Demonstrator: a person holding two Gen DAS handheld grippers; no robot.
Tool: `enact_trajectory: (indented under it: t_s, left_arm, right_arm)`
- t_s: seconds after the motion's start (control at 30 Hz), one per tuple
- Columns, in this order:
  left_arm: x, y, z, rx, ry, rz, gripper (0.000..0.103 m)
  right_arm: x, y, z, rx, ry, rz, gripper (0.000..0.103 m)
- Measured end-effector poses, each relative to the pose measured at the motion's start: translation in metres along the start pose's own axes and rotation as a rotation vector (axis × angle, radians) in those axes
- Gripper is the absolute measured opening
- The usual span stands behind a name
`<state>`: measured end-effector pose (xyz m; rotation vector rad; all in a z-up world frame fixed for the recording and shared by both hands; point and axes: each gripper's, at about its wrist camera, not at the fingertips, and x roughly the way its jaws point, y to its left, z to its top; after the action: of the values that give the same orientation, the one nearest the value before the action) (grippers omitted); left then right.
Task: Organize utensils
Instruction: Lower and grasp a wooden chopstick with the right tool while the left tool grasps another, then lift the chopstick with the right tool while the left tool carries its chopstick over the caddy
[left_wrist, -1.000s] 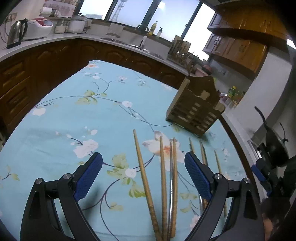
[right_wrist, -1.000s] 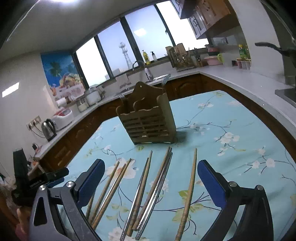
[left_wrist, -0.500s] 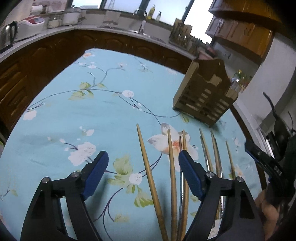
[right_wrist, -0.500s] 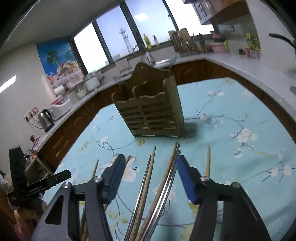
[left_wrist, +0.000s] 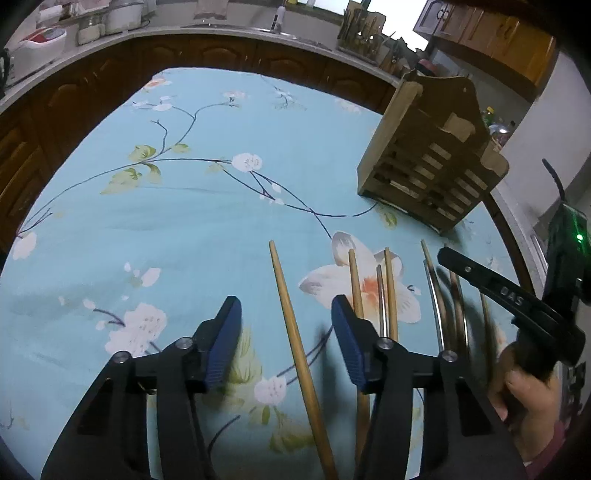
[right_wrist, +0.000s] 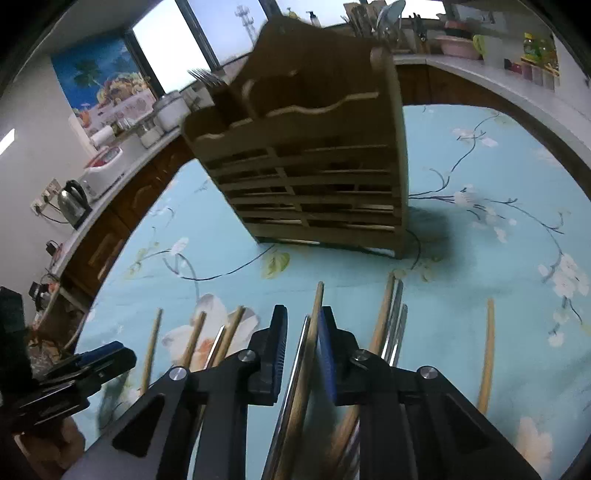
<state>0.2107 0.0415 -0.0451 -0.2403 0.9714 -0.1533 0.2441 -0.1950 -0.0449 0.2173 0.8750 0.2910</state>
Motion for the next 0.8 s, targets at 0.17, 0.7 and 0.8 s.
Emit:
enact_trajectory:
  t_s: [0.17,0.7,0.8]
  left_arm:
    - [0.016,-0.003,0.007,0.014,0.041,-0.011,0.03]
    - [0.034,-0.013,0.018,0.1,0.038,0.04,0.004]
    - [0.026,-0.013,0.015,0.089,0.028,0.004,0.004]
  right_arm:
    - [0.017,-0.004,0.005,-0.017,0.042,-0.039,0.012]
    - [0.018,0.003,0.007,-0.09,0.046,-0.08,0.006]
    - [0.002,0.001,0.007,-0.049,0.01,-0.035,0.006]
